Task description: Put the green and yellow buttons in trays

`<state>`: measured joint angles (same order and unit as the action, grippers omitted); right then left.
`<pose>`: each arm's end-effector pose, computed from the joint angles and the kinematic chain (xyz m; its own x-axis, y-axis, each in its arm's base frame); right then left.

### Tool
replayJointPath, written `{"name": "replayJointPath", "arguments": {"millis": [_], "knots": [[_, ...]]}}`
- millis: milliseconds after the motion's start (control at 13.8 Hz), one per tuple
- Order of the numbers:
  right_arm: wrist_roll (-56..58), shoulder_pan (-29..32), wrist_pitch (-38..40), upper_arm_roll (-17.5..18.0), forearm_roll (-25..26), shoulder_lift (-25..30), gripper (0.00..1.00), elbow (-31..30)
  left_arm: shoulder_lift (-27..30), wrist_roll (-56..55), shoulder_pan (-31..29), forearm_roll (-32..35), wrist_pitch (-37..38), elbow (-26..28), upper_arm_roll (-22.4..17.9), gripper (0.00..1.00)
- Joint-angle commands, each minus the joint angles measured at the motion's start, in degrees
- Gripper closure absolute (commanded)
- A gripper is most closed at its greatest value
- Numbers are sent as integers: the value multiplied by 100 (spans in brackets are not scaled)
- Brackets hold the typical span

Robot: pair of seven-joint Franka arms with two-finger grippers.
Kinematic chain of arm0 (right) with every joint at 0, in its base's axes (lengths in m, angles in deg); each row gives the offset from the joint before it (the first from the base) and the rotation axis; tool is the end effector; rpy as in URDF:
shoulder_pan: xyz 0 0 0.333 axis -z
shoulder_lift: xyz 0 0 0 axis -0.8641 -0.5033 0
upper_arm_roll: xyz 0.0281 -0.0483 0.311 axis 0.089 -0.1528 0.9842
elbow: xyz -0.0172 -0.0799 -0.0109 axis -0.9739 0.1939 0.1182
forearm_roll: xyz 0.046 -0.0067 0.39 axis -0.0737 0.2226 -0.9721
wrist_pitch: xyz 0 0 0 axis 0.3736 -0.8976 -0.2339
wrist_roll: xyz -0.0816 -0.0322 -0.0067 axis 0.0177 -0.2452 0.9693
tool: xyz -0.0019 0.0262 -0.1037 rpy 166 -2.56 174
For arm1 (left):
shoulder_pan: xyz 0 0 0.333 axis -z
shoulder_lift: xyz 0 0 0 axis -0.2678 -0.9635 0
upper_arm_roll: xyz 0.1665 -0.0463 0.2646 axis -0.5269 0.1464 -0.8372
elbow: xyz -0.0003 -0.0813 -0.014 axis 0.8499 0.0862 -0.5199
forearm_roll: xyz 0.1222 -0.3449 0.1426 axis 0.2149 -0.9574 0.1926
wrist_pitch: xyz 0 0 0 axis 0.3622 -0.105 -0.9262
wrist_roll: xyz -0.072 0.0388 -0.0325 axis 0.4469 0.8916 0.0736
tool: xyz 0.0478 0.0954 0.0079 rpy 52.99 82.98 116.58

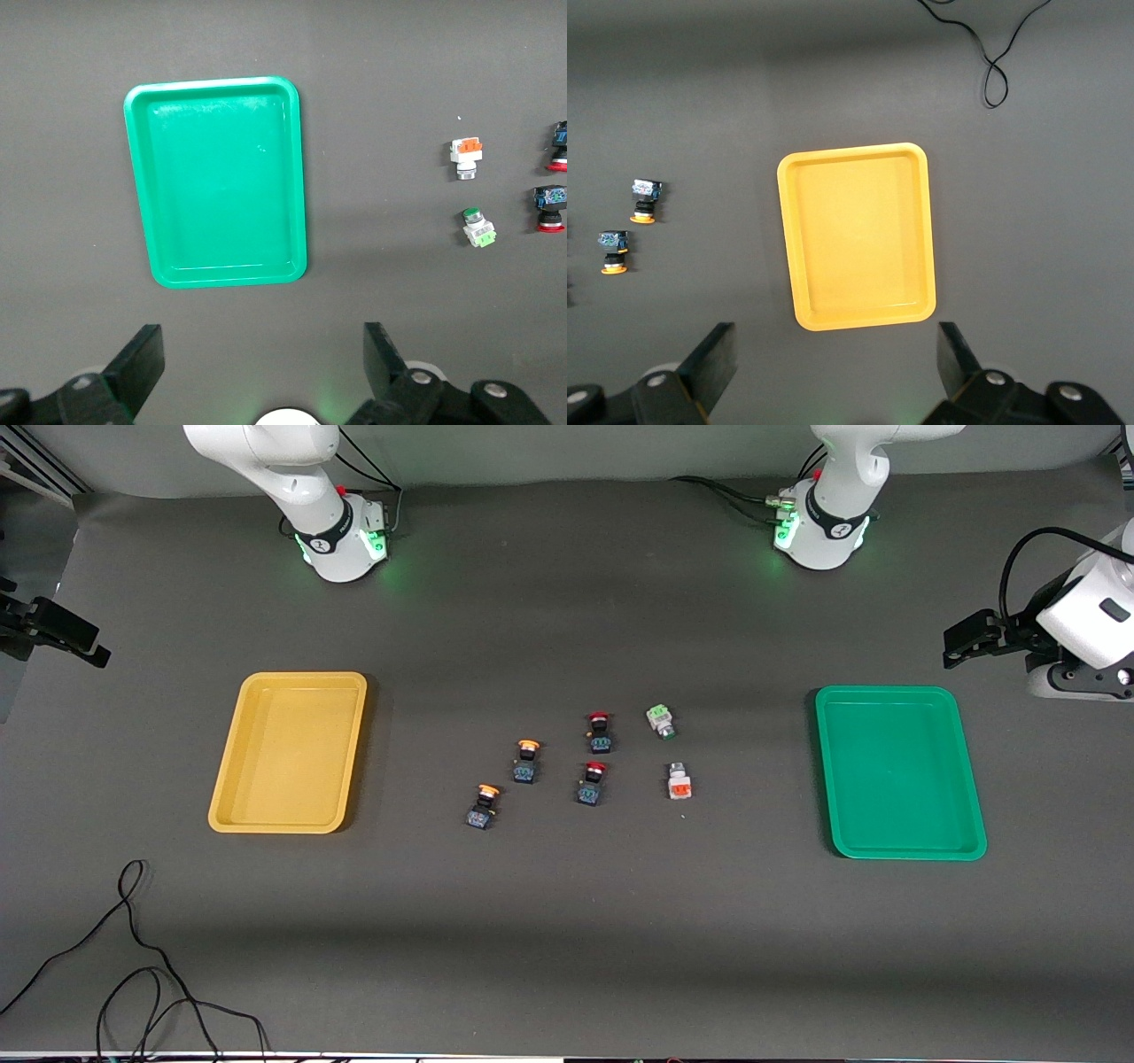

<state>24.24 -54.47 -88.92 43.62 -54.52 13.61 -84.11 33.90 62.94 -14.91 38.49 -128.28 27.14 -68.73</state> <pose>0.5265 -0.0348 0.6639 0.9906 -0.1365 0.0123 -0.1367 -0.9904 0.0189 0.5407 -0.0366 0.6048 0.9927 -0.0717 -0.0974 -0.0717 -0.9974 0.0039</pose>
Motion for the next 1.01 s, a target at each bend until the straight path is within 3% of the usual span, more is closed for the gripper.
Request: {"name": "replayJointPath", "arguments": {"millis": [0, 941], "knots": [[81, -39, 82, -11, 98, -105, 0, 213, 128, -85, -36, -57, 17, 97, 34, 0], [99, -48, -103, -11, 203, -131, 0, 65, 84, -94, -27, -48, -44, 158, 34, 0]]}}
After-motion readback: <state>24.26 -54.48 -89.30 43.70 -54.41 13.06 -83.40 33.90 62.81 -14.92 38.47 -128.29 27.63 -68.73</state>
